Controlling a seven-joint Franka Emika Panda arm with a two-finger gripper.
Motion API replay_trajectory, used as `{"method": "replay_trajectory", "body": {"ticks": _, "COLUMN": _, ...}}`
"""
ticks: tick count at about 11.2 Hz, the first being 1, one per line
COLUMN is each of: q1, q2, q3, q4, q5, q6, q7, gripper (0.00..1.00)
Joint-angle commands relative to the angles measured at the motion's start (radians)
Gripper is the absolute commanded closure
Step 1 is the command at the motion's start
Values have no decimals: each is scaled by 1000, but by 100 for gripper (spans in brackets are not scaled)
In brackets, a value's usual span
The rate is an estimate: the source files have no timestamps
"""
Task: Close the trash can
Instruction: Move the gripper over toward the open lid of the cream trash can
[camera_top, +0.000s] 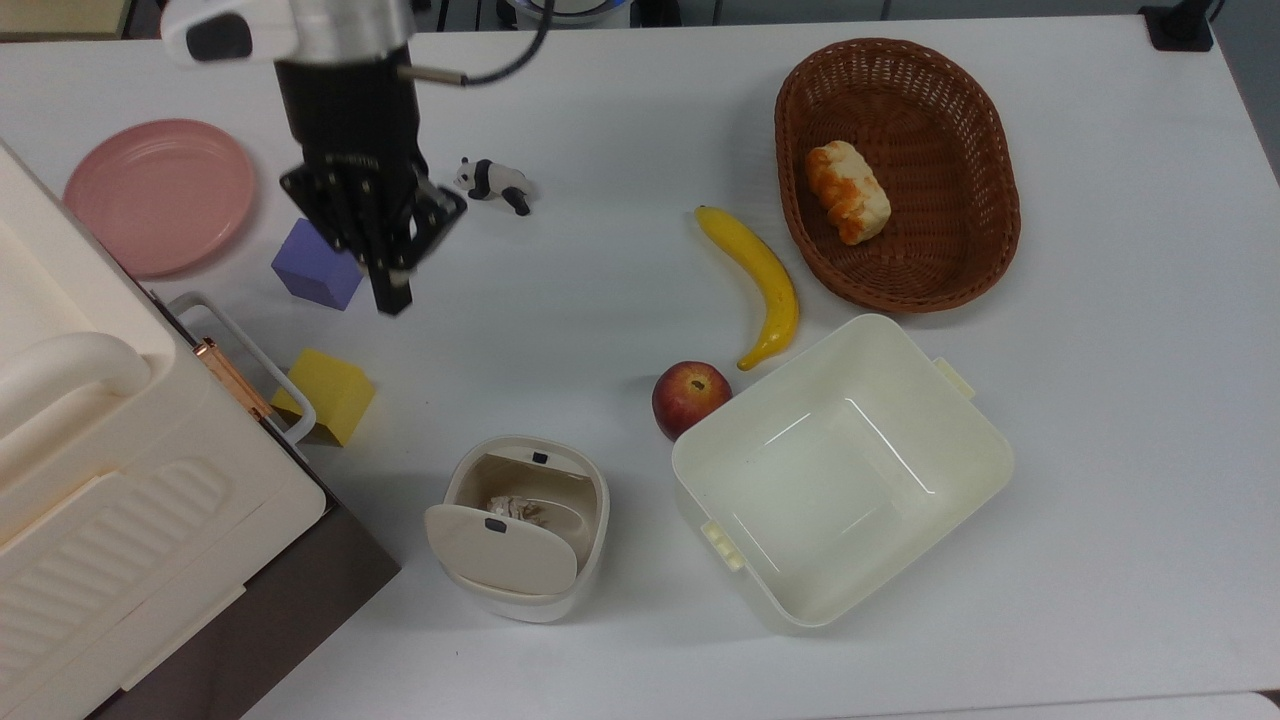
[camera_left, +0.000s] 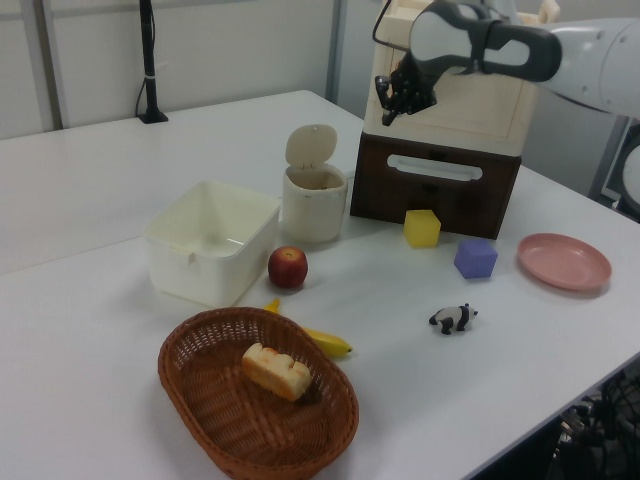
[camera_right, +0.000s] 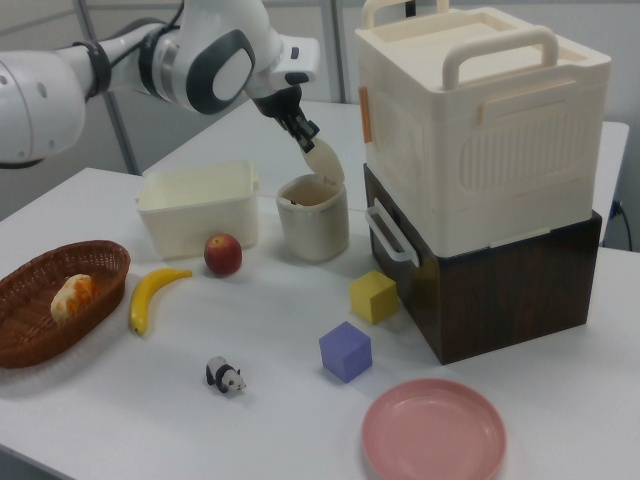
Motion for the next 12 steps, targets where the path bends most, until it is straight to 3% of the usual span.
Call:
{"method": "replay_trajectory", "body": {"ticks": 1, "q1": 6, "q2": 71, "q3": 15, "q4": 45, "q5": 20, "q6": 103, "q7": 6, "gripper": 97}}
{"method": "replay_trajectory", "body": {"ticks": 5, "q1": 7, "q2": 83, "q3": 46, "q4": 96, "q5": 22, "q6": 107, "q7": -196, "gripper": 97}}
{"method": "replay_trajectory", "body": {"ticks": 8, "q1": 6, "q2": 130, "q3": 47, "q4": 175, "q5": 22, "q6": 119, "q7": -256, "gripper": 97}}
{"method": "replay_trajectory", "body": {"ticks": 12, "q1": 10, "q2": 198, "q3": 44, "q4": 189, "q5": 17, "q6": 333, "q7": -313, "gripper": 97}}
